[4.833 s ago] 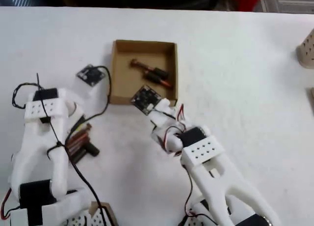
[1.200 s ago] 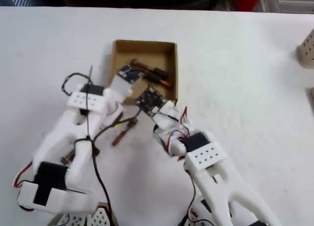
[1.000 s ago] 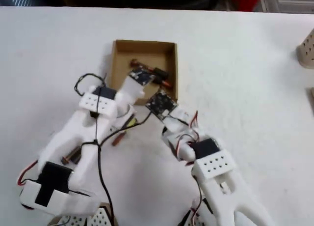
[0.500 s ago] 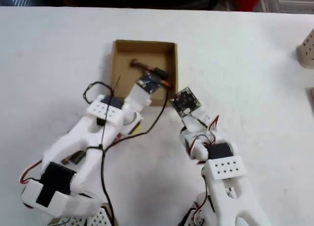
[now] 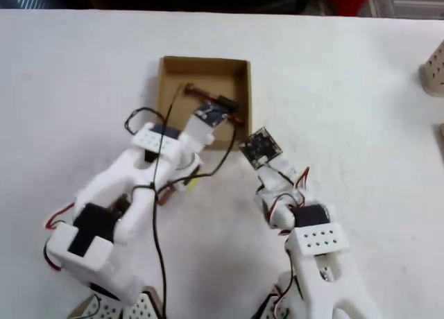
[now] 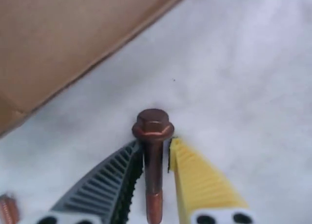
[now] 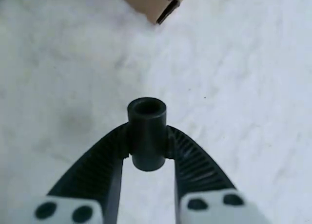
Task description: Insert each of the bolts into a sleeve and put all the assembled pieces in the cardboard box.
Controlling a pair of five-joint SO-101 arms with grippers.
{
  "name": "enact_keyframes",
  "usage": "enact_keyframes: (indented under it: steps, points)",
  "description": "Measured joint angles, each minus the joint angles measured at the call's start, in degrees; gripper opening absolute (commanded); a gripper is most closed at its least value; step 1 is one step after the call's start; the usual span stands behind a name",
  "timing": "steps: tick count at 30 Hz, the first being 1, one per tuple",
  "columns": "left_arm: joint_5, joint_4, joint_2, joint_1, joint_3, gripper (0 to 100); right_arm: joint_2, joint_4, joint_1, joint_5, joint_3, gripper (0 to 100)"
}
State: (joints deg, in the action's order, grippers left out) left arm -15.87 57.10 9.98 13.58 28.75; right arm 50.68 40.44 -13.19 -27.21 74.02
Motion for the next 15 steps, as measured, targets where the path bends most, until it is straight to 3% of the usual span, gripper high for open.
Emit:
enact_keyframes:
  steps: [11, 15]
  points:
    - [2.0, -1.1, 0.3, 0.8, 0.0, 2, 0.2, 0.0, -0.1, -2.0, 0.0, 1.9]
    - [5.8, -3.7, 0.3, 0.8, 0.6, 2, 0.4, 0.0, -1.9, -2.2, 1.8, 1.9]
